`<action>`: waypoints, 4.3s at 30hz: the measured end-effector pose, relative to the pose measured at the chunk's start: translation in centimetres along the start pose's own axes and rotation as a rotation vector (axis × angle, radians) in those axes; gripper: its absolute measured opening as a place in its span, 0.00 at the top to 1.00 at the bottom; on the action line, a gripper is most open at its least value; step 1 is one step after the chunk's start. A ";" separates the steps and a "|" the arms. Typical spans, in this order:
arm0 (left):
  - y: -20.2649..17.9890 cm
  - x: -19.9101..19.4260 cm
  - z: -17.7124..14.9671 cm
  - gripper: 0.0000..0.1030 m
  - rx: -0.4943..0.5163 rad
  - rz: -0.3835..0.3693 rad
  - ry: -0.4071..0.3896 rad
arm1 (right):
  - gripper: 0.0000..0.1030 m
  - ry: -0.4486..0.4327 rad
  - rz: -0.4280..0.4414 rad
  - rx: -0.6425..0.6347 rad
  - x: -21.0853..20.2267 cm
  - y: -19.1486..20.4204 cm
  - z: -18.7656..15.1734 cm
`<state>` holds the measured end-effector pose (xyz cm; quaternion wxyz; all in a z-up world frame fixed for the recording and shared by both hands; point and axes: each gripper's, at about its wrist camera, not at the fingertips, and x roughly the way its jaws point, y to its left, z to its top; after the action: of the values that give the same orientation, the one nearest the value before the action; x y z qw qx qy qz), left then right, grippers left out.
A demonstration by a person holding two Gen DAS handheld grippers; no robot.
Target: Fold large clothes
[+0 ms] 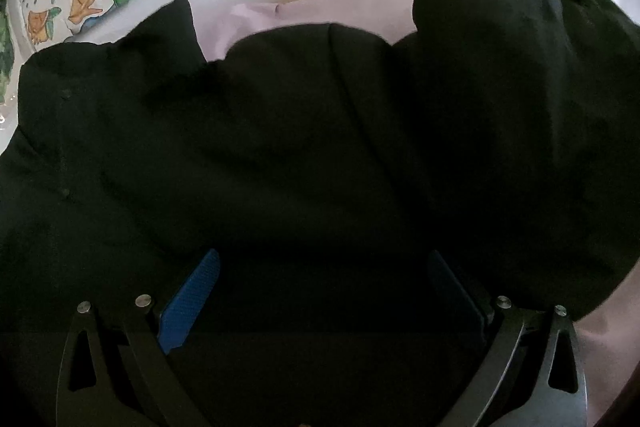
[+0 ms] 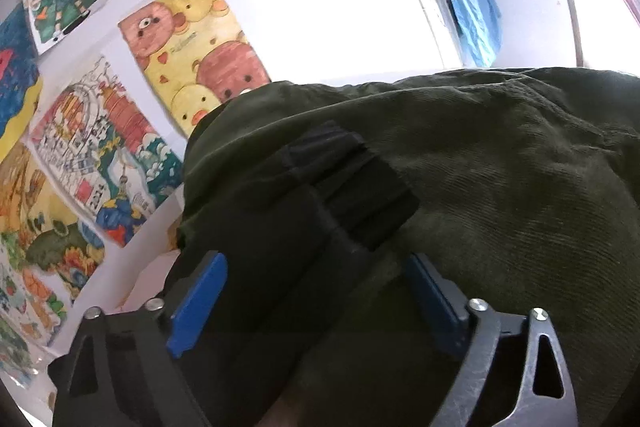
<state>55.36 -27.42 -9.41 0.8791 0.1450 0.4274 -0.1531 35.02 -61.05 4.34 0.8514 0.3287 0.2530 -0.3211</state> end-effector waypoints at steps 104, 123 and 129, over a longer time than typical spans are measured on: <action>33.8 -14.9 -13.4 0.79 -0.381 0.168 -0.131 | 0.31 0.473 0.404 -1.082 0.8 28.6 -33.6; 40.5 -31.8 -27.2 0.22 -0.832 0.233 -0.301 | 0.19 0.414 0.671 -1.285 -14.2 39.3 -36.7; 44.1 -32.0 -33.6 0.15 -1.161 0.205 -0.330 | 0.19 0.359 0.724 -1.366 -16.3 44.8 -40.6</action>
<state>30.16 30.38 1.62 0.8795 -0.3429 0.2830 0.1695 47.19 0.34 6.00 0.8624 -0.1578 0.4047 0.2600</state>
